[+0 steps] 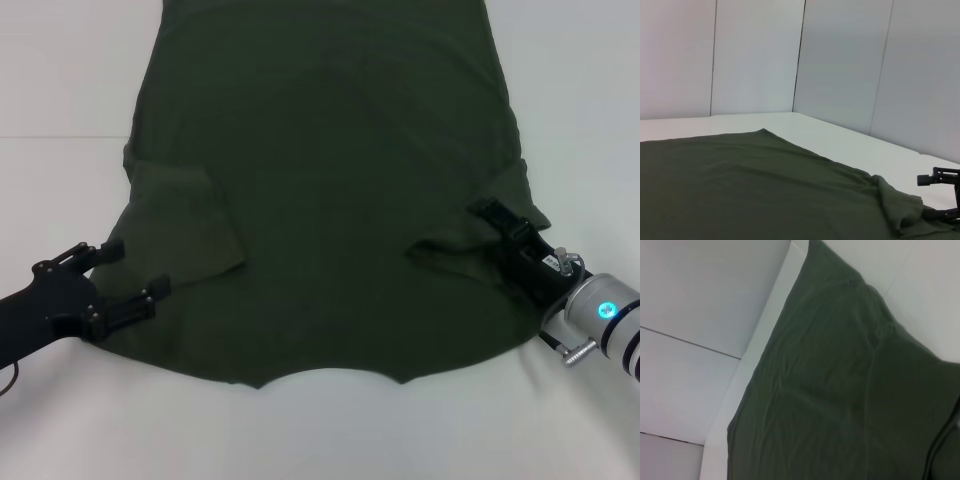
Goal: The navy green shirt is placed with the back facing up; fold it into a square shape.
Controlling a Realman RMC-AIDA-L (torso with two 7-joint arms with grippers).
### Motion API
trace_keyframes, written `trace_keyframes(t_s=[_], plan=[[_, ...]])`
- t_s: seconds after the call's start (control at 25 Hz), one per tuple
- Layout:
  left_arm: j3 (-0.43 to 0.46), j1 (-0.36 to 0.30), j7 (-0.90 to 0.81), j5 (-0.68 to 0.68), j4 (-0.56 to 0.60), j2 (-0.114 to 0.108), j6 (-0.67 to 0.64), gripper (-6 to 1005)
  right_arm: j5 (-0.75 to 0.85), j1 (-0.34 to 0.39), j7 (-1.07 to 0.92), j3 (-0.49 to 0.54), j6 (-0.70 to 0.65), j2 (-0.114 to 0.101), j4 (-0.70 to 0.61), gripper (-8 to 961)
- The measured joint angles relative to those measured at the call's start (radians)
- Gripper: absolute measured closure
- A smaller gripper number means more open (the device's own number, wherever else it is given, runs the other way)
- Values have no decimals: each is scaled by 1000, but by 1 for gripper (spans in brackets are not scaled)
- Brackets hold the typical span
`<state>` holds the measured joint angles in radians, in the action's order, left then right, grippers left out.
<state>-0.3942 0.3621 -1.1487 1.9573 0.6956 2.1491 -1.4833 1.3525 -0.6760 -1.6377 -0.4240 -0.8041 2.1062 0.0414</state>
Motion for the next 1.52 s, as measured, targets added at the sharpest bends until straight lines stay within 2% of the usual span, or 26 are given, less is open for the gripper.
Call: trace_keyframes(t_s=[0.32,1.04,1.52], plan=[[0,1,1,0,2,0,0,138,-1,-25,1,11,39,0,-2,7],[7,2,10,0,0,0,1,138,-1,-78,17,34,30,1,-10,6],[11,-6,24,0,-1,0,2,138,2,-166,81,56,77,2,-9,7]])
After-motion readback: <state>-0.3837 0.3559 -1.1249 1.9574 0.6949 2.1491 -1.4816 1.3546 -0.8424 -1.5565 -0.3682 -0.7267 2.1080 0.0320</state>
